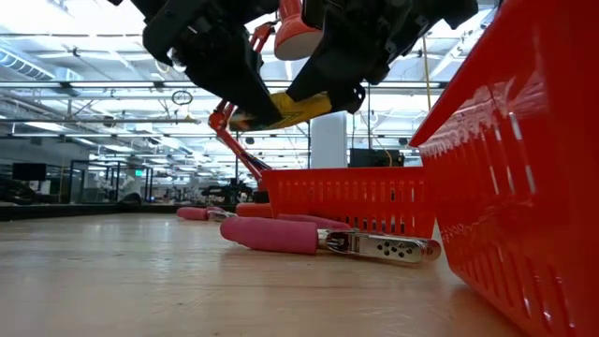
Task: Pick & Place School Supplies
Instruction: Put the yellow crayon pack into the top red basket
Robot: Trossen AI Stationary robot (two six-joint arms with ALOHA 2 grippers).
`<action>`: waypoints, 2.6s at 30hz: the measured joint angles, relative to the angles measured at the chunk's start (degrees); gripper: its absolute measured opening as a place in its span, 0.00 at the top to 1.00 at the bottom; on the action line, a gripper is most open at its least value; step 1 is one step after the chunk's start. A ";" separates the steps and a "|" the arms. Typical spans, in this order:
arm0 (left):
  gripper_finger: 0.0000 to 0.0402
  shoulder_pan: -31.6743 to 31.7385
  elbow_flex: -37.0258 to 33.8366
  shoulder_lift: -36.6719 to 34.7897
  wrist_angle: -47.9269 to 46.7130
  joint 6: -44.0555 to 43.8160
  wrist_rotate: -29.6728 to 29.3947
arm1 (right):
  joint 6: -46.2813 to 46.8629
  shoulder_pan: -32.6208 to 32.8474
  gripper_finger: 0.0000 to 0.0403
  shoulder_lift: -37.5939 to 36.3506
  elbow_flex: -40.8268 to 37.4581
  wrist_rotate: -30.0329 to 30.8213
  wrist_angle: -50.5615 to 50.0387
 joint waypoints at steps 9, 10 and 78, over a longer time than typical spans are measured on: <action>0.85 1.36 0.00 0.02 1.34 2.36 0.03 | -1.69 -0.88 0.71 0.72 0.00 -0.72 -0.30; 0.85 1.43 0.00 0.02 1.31 2.37 0.00 | -2.23 -0.88 0.75 0.72 0.00 -0.63 -0.34; 0.48 8.74 -15.63 -17.74 11.29 8.41 -8.19 | -16.31 -43.53 0.85 0.17 -6.89 3.75 -4.84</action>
